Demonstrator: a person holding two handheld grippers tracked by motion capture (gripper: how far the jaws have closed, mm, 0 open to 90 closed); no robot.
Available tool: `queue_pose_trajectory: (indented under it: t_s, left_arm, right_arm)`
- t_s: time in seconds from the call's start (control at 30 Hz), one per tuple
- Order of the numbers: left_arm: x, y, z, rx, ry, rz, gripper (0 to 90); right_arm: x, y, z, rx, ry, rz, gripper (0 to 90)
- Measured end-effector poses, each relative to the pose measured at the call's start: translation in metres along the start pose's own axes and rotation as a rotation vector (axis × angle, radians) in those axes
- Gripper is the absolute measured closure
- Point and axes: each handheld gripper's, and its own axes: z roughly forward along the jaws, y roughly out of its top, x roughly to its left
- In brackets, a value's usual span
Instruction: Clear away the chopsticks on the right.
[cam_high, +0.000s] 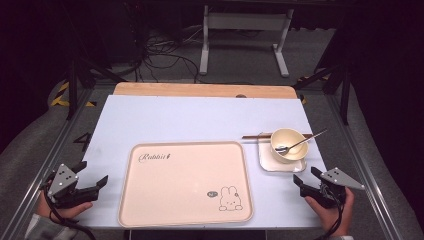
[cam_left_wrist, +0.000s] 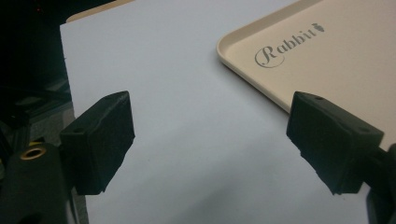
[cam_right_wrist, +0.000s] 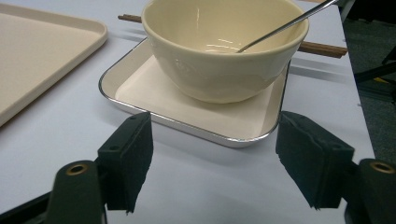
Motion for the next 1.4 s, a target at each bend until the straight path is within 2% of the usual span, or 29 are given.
queue_pose_trajectory:
  t_s: [0.03,0.07,0.2,0.43,0.53,0.63,0.77,0.87,0.9,1.0,1.03,1.13,1.2,1.27,1.4]
  left_arm:
    - [-0.001,0.0,0.0,0.004,-0.025,0.005,22.2]
    - [-0.001,0.0,0.0,0.008,-0.018,0.015,26.2]
    - [-0.003,0.0,0.0,0.011,-0.011,0.01,21.7]
    - [-0.001,-0.002,0.0,0.014,-0.007,0.004,19.7]
    - [-0.002,-0.002,0.001,0.022,-0.001,0.004,16.8]
    - [-0.003,-0.002,0.001,0.03,0.001,0.005,16.3]
    - [-0.004,-0.002,0.002,0.037,0.001,0.008,16.3]
    - [-0.005,-0.002,0.002,0.038,-0.005,0.013,16.5]
    - [-0.005,-0.002,0.003,0.043,-0.009,0.019,16.6]
    - [-0.007,-0.003,0.004,0.048,-0.015,0.023,17.2]
    - [-0.007,-0.002,0.004,0.05,-0.016,0.025,17.5]
    - [-0.008,-0.002,0.005,0.056,-0.022,0.03,17.5]
    - [-0.009,-0.002,0.006,0.061,-0.022,0.032,17.6]
    - [-0.009,-0.002,0.006,0.066,-0.02,0.036,18.2]
    - [-0.01,-0.002,0.008,0.079,-0.03,0.043,19.7]
  right_arm:
    - [0.0,0.0,0.0,-0.001,0.001,0.0,28.3]
    - [-0.001,0.0,0.0,-0.003,0.004,0.001,28.3]
    - [-0.003,0.002,-0.001,-0.018,0.009,0.011,28.4]
    - [-0.003,0.006,0.0,-0.018,0.009,0.008,29.1]
    - [-0.005,0.008,0.001,-0.01,0.006,0.009,30.2]
    - [-0.008,0.011,0.001,-0.025,0.0,0.027,33.7]
    - [-0.012,0.016,0.0,-0.039,-0.012,0.039,41.2]
    - [-0.015,0.018,-0.001,-0.05,-0.011,0.035,46.5]
    - [-0.016,0.018,-0.003,-0.06,-0.005,0.041,52.1]
    - [-0.018,0.019,-0.005,-0.071,-0.003,0.043,55.1]
    - [-0.02,0.019,-0.006,-0.076,-0.006,0.05,58.9]
    - [-0.03,0.021,-0.006,-0.056,-0.054,0.081,67.9]
    - [-0.043,0.021,-0.003,-0.045,-0.06,0.117,74.9]
    - [-0.052,0.023,0.001,-0.032,-0.074,0.131,80.0]
    - [-0.062,0.033,0.011,0.006,-0.106,0.116,88.9]
